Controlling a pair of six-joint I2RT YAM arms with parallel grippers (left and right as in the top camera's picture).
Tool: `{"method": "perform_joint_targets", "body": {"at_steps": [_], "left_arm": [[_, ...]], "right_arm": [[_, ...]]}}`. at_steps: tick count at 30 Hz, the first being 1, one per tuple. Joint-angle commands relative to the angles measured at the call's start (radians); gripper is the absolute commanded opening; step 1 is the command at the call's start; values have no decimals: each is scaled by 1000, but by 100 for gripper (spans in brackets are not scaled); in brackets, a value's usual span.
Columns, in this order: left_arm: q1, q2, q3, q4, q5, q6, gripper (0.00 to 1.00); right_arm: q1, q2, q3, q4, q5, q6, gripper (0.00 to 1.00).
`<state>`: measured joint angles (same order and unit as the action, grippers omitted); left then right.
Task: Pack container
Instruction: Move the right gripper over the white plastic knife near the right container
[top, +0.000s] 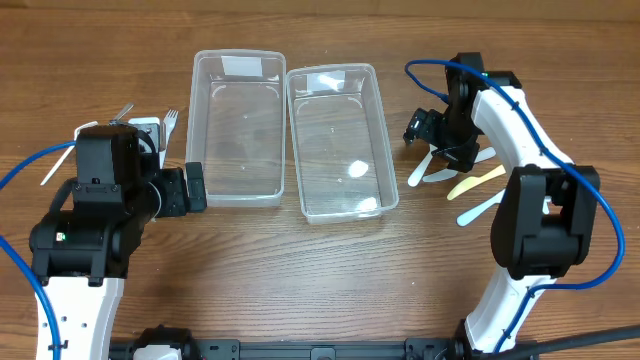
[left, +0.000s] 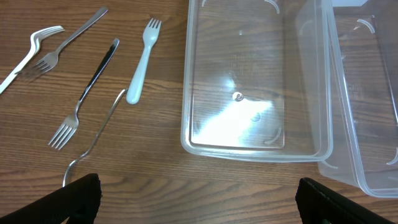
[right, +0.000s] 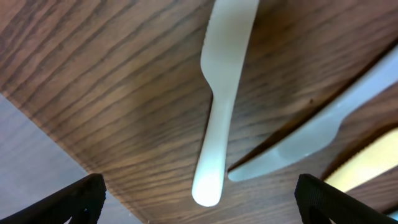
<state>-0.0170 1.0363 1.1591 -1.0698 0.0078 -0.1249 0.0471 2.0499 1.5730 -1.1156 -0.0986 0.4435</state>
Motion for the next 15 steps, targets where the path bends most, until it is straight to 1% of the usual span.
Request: {"method": "perform_joint_targets", "body": {"at_steps": [1,7,11,15], "left_arm": [[10,3,25,5,11,-3,100],[10,3,25,5,11,-3,100],[10,3,25,6,11,-3,100],[10,3,25,5,11,-3,100]], "right_arm": [[-1,10,22,19,-13,-46,100],[4,32,14,40,-39,-85,100],[26,38,0,68,-34,-84,100],[37,38,-1,66,-10,-35,100]]}}
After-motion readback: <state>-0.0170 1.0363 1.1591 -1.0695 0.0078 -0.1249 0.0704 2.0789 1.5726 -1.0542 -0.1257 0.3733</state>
